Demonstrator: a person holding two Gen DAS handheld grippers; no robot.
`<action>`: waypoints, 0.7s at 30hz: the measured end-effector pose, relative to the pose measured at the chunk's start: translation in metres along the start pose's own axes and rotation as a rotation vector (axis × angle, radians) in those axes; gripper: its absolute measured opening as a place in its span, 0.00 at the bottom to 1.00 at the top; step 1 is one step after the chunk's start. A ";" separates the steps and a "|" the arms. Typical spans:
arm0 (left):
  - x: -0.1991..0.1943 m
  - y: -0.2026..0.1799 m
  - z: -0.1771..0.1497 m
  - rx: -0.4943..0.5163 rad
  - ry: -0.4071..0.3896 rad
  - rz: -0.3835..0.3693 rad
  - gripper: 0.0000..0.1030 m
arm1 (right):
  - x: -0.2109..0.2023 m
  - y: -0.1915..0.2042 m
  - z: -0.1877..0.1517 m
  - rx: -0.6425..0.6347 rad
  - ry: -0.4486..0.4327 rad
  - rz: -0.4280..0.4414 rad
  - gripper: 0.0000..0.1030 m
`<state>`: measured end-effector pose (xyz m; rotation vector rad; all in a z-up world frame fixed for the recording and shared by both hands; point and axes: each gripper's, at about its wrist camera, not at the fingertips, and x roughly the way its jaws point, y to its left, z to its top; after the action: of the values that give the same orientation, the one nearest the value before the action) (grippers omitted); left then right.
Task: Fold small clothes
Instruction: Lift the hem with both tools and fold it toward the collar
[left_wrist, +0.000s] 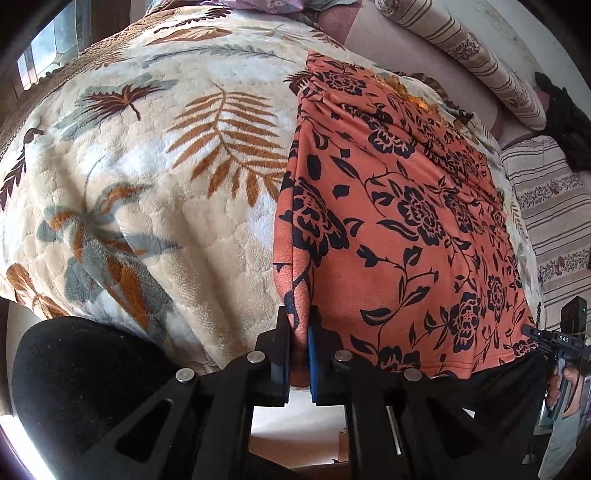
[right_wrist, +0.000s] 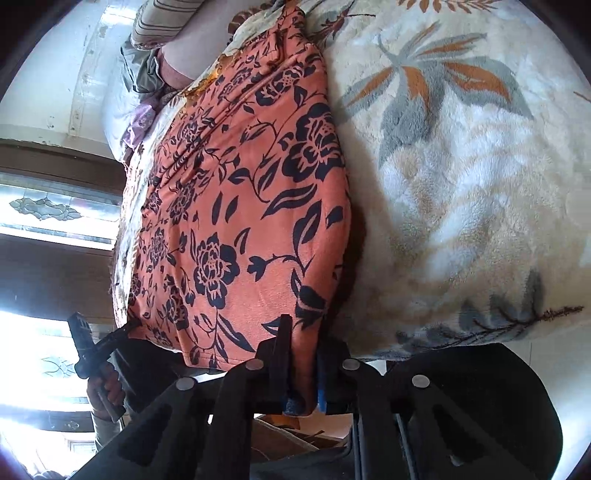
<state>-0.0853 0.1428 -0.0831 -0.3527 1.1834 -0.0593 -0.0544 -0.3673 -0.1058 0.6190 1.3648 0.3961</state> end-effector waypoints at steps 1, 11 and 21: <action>-0.004 0.000 0.002 -0.001 -0.011 -0.008 0.07 | -0.003 0.001 0.000 0.005 -0.013 0.007 0.09; -0.014 -0.007 0.011 0.006 -0.041 -0.022 0.07 | -0.018 0.006 -0.001 0.047 -0.067 0.057 0.07; -0.067 -0.019 0.046 0.028 -0.212 -0.123 0.07 | -0.048 0.033 0.027 0.044 -0.171 0.212 0.07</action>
<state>-0.0663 0.1512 -0.0020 -0.3965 0.9493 -0.1418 -0.0339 -0.3754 -0.0457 0.8200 1.1512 0.4732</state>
